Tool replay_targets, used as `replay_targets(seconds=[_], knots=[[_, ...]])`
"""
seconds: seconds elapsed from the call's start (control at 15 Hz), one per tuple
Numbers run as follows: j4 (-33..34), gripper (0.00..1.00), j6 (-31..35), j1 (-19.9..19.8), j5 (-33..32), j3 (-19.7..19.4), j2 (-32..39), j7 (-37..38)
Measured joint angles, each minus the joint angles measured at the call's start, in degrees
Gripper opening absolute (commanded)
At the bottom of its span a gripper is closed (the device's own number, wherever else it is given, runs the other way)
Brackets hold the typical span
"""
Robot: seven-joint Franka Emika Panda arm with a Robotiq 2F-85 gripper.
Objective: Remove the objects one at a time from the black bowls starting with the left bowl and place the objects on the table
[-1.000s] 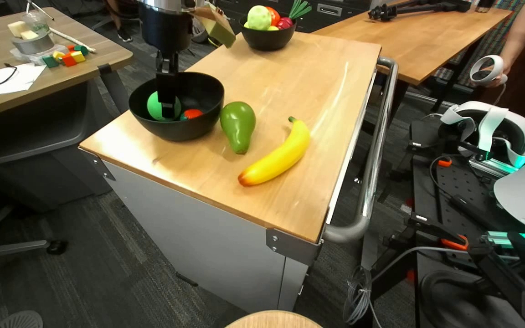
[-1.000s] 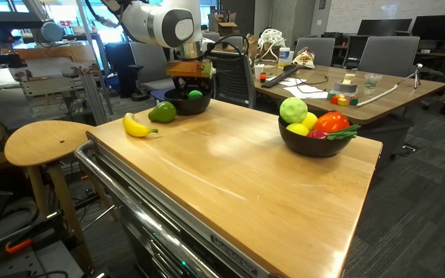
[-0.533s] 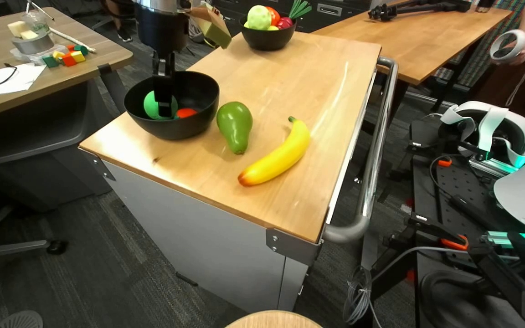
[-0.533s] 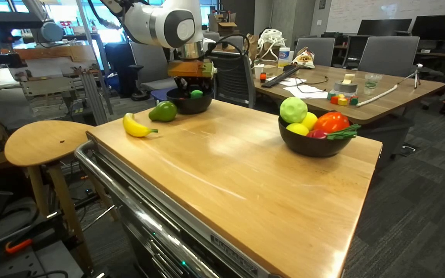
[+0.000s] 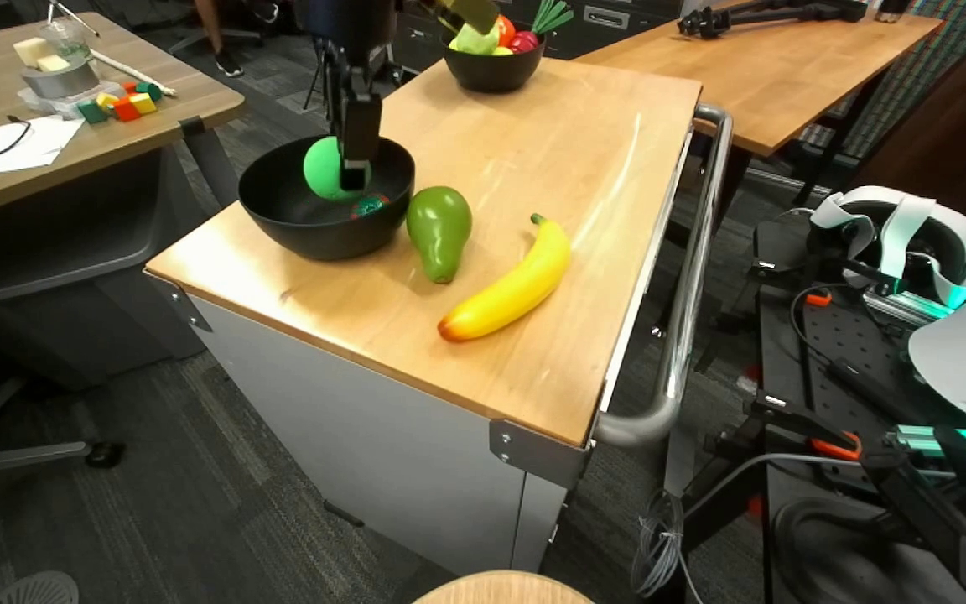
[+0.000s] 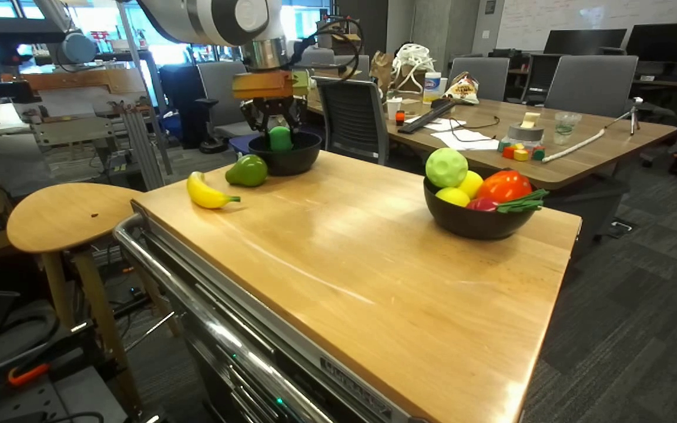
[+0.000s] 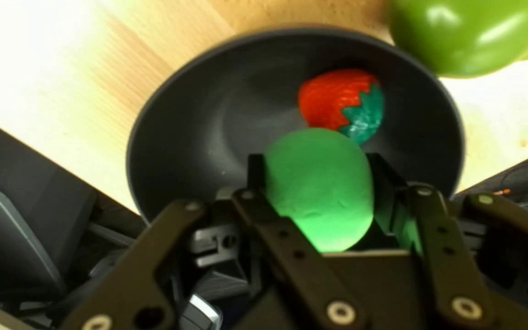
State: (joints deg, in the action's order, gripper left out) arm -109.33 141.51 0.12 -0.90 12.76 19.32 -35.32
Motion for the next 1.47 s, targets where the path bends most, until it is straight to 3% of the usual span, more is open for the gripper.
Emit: replay_targets(seconds=[0.33, 0.67, 1.0, 1.2, 1.47], knots=[[-12.18, 0.29, 6.65, -1.2, 2.93, -1.11, -15.42, -8.2], [-22.47, 0.29, 8.85, -1.23, 11.91, -8.92, -27.57, -12.81], [-28.32, 0.29, 8.76, -1.17, 12.33, -15.52, -27.51, -13.39], [-28.85, 0.29, 8.76, -1.0, 11.11, -15.72, -24.3, -13.68], [-27.86, 0.29, 8.79, -0.92, 4.3, -15.45, -18.98, -12.05]])
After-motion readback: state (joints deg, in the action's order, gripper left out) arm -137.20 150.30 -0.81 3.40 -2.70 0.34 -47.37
